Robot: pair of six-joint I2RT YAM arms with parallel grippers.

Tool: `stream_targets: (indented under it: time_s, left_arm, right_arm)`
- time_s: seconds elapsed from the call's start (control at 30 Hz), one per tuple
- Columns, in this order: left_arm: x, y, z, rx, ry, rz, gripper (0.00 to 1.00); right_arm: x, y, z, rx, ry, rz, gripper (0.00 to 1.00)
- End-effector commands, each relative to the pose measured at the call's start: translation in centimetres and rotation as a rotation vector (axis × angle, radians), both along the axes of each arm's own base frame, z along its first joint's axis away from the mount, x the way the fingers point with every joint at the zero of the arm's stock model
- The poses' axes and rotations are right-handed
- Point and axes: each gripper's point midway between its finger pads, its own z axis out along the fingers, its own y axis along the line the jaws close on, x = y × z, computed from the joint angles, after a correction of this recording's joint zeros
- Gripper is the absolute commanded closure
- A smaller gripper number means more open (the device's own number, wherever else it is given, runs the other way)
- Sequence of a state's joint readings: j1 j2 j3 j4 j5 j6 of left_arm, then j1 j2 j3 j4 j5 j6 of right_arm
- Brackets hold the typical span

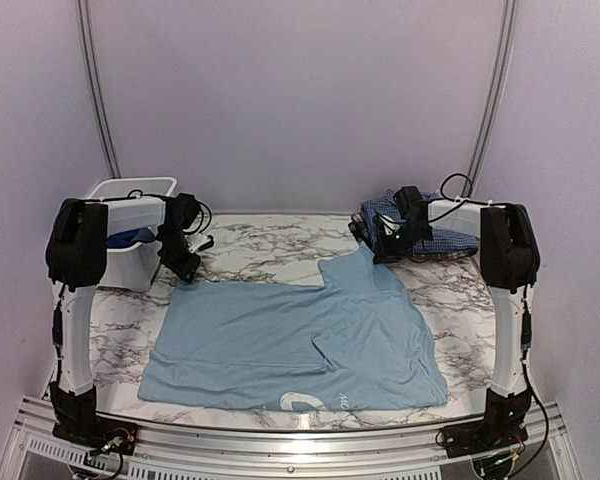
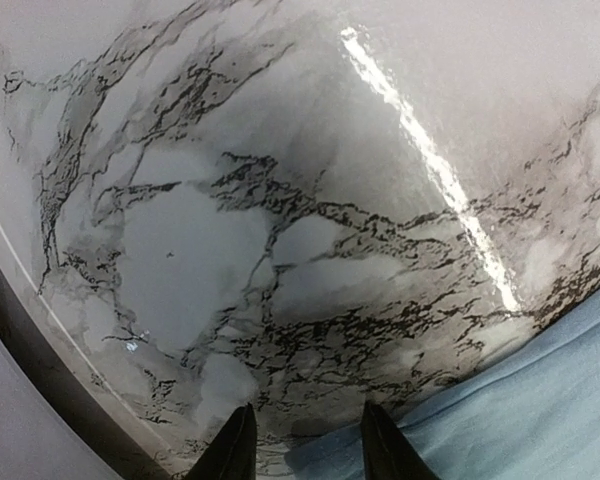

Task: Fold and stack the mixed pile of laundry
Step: Pick up the 1/3-folded T-shirt from the center of the board.

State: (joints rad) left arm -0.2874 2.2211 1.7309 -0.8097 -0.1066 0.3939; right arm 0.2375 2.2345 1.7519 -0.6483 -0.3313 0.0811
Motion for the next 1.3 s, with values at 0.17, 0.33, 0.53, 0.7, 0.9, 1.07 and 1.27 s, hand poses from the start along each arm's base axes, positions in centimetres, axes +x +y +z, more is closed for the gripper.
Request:
stream_targets:
  time_s: [0.17,0.33,0.53,0.7,0.9,1.07,1.27]
  left_arm:
    - [-0.7,-0.1,2.2,-0.089,0.029,0.002,0.61]
    - [-0.3,-0.1,2.9,-0.096,0.014,-0.006,0.6]
    - [-1.2,-0.7,2.3,-0.131,0.055,-0.017,0.54]
    - [-2.0,-0.2,1.9,-0.11,0.082,-0.023,0.53]
    - [-2.1,1.6,-0.3,0.002,0.106,-0.001,0.53]
    - [-2.5,1.7,-1.7,0.01,0.139,0.003,0.6]
    - [-2.5,0.4,-1.0,-0.063,0.136,-0.009,0.76]
  right_arm:
    - [0.5,0.5,3.0,0.02,-0.051,0.007,1.0]
    - [0.5,0.5,3.1,0.02,-0.051,0.007,1.0]
    - [0.5,0.6,3.1,0.024,-0.05,0.007,1.0]
    - [0.6,0.6,3.1,0.024,-0.05,0.008,1.0]
    - [0.8,0.7,3.0,0.026,-0.049,0.007,1.0]
    - [0.9,0.7,3.0,0.025,-0.046,0.007,1.0]
    - [1.0,0.7,3.2,0.024,-0.05,0.009,1.0]
